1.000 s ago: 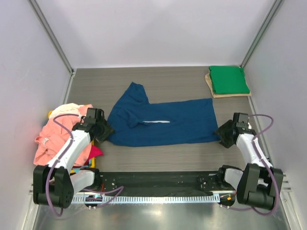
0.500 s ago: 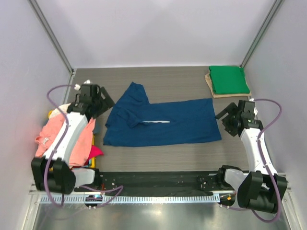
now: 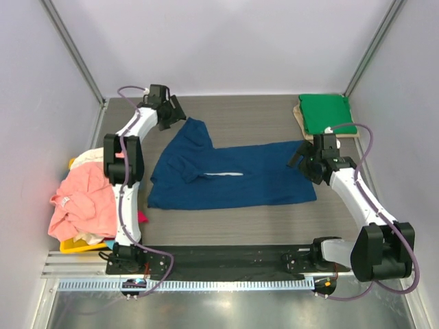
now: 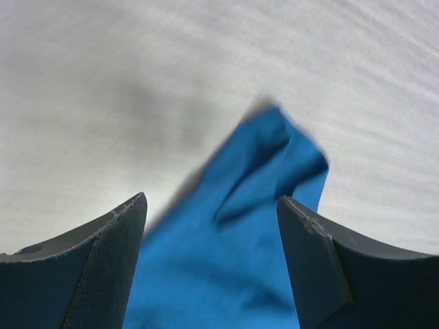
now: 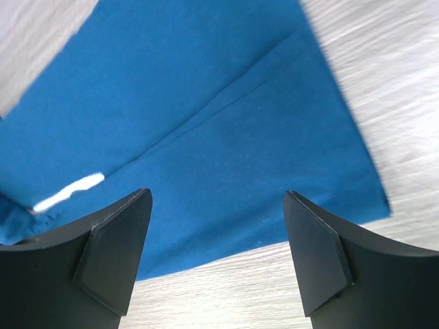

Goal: Fold and stack the t-shirts
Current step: Fold the tshirt

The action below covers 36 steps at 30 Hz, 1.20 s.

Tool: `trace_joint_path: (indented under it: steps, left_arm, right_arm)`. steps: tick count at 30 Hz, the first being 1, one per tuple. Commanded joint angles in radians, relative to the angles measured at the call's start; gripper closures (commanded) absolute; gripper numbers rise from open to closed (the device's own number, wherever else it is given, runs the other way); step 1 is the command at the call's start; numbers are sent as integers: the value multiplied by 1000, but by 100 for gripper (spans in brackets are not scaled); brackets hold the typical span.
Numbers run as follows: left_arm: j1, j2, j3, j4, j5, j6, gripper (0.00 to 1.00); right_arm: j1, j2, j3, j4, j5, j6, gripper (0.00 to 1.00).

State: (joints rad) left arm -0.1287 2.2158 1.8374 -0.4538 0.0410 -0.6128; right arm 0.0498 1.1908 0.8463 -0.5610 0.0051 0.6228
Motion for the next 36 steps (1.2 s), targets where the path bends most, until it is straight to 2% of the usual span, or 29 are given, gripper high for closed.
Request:
trace_joint_path:
  steps: [1, 5, 9, 19, 22, 23, 25, 30, 36]
  left_arm:
    - [3, 126, 207, 15, 103, 10, 23]
    - [3, 278, 371, 9, 172, 54, 25]
    - [3, 355, 442, 10, 238, 61, 29]
    - [-37, 303, 257, 83, 224, 119, 47]
    - [-37, 318, 241, 92, 220, 145, 70]
    - [-37, 324, 240, 92, 221, 145, 86]
    - [-28, 343, 259, 89, 263, 140, 99]
    - [-8, 354, 260, 118, 309, 120, 100]
    - [15, 370, 258, 138, 352, 73, 100]
  right_arm:
    - [44, 18, 25, 64, 49, -21, 17]
    - [58, 56, 19, 84, 35, -31, 17]
    - [65, 75, 16, 92, 45, -41, 17]
    - [65, 200, 86, 110, 87, -37, 17]
    - [64, 266, 158, 119, 127, -31, 16]
    - [65, 294, 209, 121, 137, -31, 16]
    - [64, 389, 270, 122, 156, -29, 16]
    - [56, 613, 494, 125, 229, -57, 17]
    - [33, 838, 704, 99, 332, -101, 25]
